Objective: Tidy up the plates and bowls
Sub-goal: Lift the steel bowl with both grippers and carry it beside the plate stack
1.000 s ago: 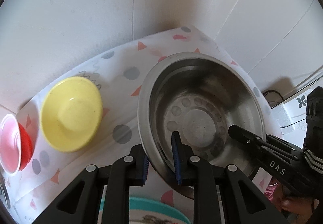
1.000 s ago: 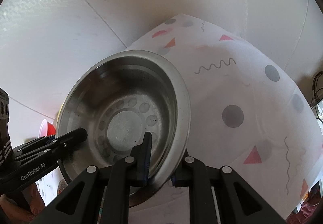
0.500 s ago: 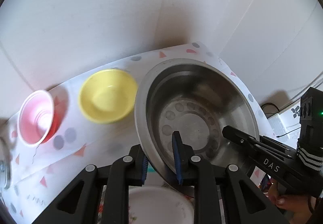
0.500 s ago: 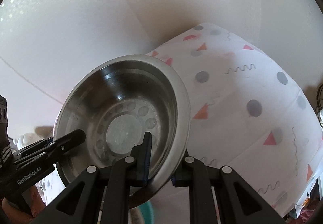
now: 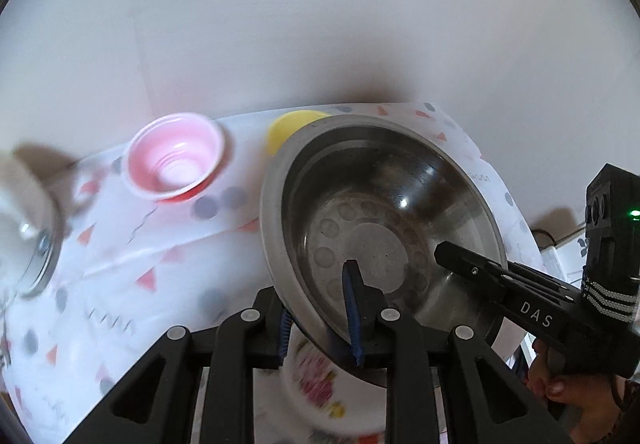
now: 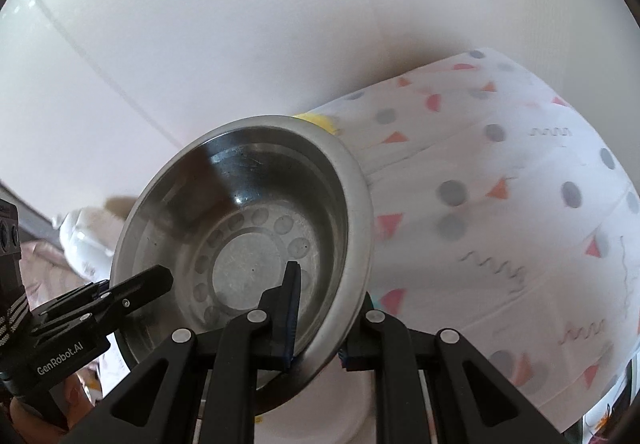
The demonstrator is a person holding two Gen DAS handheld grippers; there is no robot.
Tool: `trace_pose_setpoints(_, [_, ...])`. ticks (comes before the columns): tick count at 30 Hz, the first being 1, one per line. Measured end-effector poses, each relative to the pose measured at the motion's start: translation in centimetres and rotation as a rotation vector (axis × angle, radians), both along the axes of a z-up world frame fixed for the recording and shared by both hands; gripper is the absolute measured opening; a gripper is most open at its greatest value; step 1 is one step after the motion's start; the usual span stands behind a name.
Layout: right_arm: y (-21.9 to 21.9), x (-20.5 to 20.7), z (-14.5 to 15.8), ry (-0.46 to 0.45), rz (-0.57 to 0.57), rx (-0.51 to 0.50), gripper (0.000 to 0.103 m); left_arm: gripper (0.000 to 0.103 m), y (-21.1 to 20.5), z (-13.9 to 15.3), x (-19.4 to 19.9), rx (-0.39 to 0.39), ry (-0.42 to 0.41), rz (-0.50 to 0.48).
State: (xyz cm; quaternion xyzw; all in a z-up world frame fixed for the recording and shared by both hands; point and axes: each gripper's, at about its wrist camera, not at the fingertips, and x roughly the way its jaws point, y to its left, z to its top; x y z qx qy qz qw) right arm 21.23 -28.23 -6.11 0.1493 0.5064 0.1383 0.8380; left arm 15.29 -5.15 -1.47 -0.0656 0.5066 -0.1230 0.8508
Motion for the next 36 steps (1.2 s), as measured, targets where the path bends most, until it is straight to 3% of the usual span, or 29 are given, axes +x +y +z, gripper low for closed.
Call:
trace_pose_setpoints(6, [4.4,-1.5,-0.3,0.001,0.089,0.002,0.015,0.024,4.7,0.1,-3.8,-0.006,-0.01,0.085])
trace_pose_setpoints(16, [10.4,-2.6,-2.7,0.041,0.23,0.001,0.015,0.024,11.4,-1.9,-8.8,-0.018,0.047,0.236])
trace_pose_setpoints(36, [17.7,-5.3,-5.1,0.133,0.381,-0.048,0.015,0.026,16.5,-6.6,-12.5,-0.008,0.158,0.38])
